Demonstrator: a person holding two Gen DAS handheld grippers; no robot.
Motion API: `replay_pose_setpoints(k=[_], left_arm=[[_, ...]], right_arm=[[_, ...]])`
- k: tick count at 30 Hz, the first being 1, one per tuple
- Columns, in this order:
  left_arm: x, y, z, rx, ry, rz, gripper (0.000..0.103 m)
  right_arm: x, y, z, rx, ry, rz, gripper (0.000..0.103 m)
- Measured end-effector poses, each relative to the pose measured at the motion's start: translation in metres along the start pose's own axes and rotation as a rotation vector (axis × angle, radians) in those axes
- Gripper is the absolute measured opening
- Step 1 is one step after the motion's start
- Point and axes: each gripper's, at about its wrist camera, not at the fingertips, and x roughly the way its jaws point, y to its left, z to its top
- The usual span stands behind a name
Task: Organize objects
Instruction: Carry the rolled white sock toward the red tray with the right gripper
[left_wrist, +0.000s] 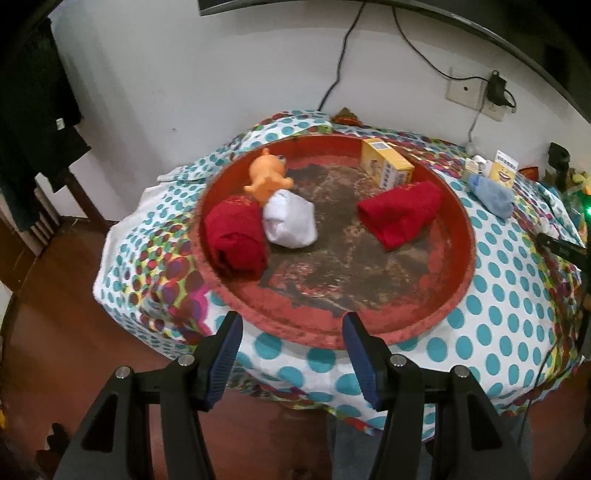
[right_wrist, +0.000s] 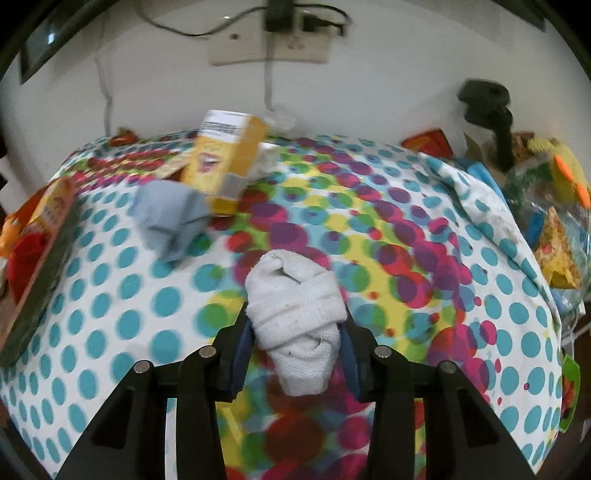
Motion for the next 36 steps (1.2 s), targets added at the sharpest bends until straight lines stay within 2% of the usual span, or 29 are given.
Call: replay_pose_setpoints(k=[16, 26, 36], left_arm=[[0.002, 0.03, 0.001, -0.077, 0.004, -0.025, 0.058], [0.002, 0.042, 0.001, -0.097, -0.019, -0.021, 0.058], [0.007, 0.048, -0.001, -0.108, -0.004, -0.025, 0.058]], right_arm=[[-0.049, 0.14, 0.019, -0.205, -0.072, 0.198, 0.039], [-0.064, 0.216, 0.016, -0.292, -0.068, 0.322, 0.039], [-0.06, 0.282, 0.001, -0.369, -0.011, 0.417, 0.04]])
